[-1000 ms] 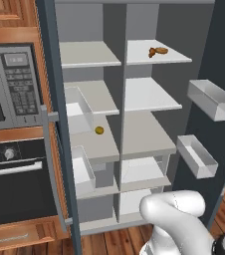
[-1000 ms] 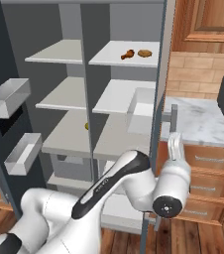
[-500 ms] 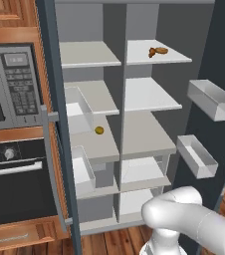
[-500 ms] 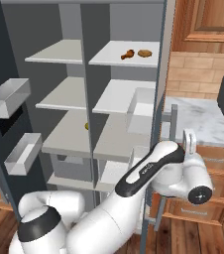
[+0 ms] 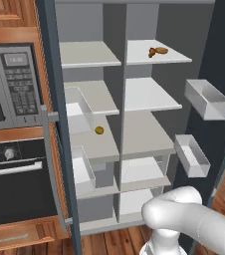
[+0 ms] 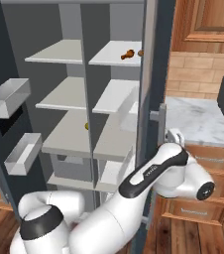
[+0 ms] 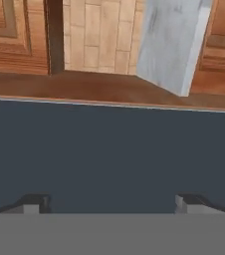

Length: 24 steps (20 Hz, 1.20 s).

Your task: Pick up the frozen chicken drumstick from the freezer, place it on any shelf in the fridge, and close the fridge and freezer doors when done.

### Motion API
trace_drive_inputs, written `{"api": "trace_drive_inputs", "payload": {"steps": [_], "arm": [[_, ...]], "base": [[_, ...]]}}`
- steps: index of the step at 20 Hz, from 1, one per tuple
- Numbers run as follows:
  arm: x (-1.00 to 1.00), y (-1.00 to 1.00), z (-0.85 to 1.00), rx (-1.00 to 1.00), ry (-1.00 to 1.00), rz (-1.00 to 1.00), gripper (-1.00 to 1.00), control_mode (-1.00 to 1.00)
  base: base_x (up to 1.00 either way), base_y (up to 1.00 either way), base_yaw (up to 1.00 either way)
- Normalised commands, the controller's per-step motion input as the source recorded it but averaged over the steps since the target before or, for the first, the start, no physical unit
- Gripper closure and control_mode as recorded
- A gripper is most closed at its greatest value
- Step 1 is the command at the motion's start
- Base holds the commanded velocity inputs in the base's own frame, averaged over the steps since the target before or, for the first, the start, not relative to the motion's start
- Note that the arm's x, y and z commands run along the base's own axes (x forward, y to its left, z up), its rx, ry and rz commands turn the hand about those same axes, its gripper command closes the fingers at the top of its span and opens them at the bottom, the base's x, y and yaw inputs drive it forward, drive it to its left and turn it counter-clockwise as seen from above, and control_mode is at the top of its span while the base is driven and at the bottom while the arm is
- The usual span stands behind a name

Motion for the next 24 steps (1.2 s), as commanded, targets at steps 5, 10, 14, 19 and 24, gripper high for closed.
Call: {"api": "trace_drive_inputs", "payload": {"steps": [5,10,14,19,24], "arm": [[0.35,1.0,-0.05,-0.02,0.05,0.24,-1.0,-1.0],[0.84,0.89,0.0,0.0,0.01,0.13,-1.0,-1.0],[0.78,0.65,0.02,0.0,-0.03,0.0,-1.0,-1.0],[0.67,0.64,0.01,-0.03,-0.04,-0.05,-1.0,-1.0],[0.66,0.62,0.02,-0.06,0.0,-0.18,-1.0,-1.0]], "base": [[0.0,0.0,0.0],[0.0,0.0,0.0],[0.0,0.0,0.0],[0.0,0.0,0.0],[0.0,0.0,0.0]]}}
